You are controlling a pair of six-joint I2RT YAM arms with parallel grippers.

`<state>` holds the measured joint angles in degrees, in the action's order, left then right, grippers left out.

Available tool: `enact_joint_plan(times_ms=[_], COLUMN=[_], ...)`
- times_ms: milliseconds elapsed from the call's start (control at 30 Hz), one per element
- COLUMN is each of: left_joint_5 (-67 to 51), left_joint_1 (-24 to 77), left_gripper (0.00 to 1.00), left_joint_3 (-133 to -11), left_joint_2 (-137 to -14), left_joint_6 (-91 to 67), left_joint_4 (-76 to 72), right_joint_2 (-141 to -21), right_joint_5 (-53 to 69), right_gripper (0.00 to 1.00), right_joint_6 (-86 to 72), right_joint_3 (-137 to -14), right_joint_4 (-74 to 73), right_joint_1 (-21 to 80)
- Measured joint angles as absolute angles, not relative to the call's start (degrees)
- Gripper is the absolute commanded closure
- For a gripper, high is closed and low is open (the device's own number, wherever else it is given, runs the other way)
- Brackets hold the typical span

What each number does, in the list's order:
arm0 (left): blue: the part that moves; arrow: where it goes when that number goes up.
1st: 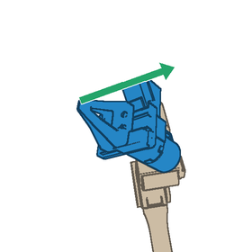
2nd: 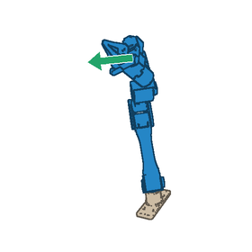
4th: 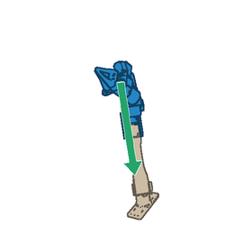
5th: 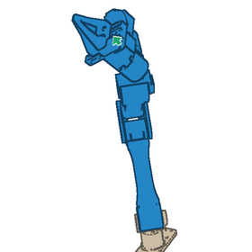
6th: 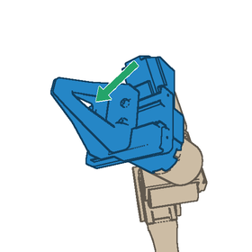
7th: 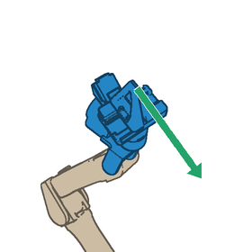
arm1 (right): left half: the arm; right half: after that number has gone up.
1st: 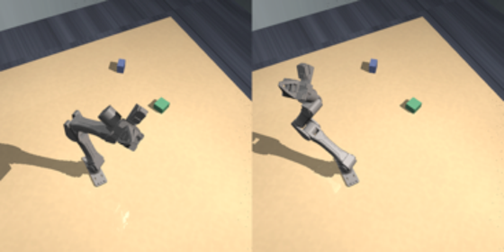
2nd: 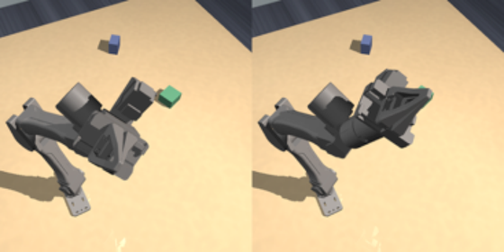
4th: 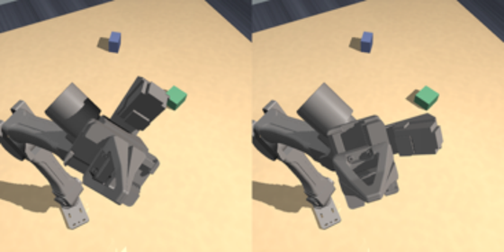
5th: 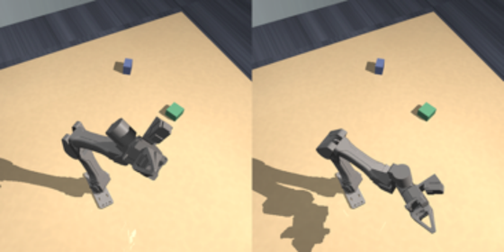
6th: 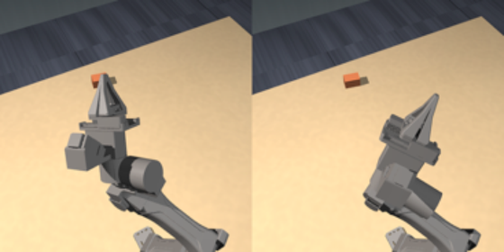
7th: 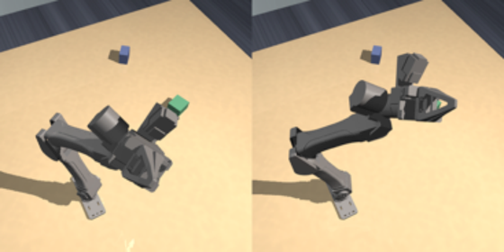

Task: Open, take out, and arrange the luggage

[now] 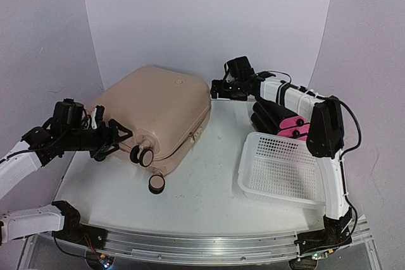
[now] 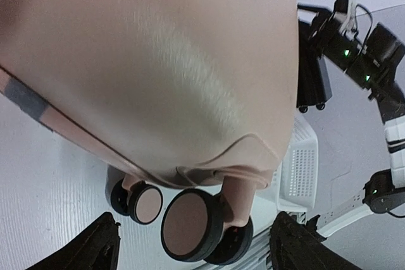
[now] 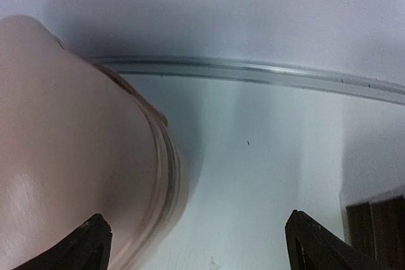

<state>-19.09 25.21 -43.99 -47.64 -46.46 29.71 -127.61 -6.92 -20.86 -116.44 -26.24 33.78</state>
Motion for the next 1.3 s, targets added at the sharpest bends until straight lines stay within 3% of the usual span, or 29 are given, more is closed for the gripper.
enact_joint_plan(times_ms=[167,367,767,900,1300], left_joint_5=[-9.82,-2.09,2.15,5.28,15.97], left_joint_1=[33.87,36.45,36.45,36.45,30.09], left_gripper=[0.28,0.19,0.16,0.14,0.12], left_joint_3=[-42.89,-42.44,-42.39,-42.41,-44.66], left_joint_2=[-47.88,-52.53,-66.19,-66.74,-67.72], left_joint_6=[-47.05,-46.57,-45.95,-45.60,-35.92], left_joint_4=[35.79,40.80,41.87,42.30,55.13], right_joint_2=[-136.31,-145.99,-157.49,-154.85,-126.17], right_joint_5=[-7.90,-6.59,13.52,20.67,25.45], right_gripper=[0.02,0.02,0.04,0.05,0.05], right_joint_6=[-21.61,-22.46,-25.80,-25.12,-18.68], right_joint_3=[-129.64,-141.49,-147.55,-139.96,-93.01], right_joint_4=[-25.41,-24.43,-17.93,-12.29,-4.60], right_joint_1=[32.93,31.05,26.57,26.06,29.67])
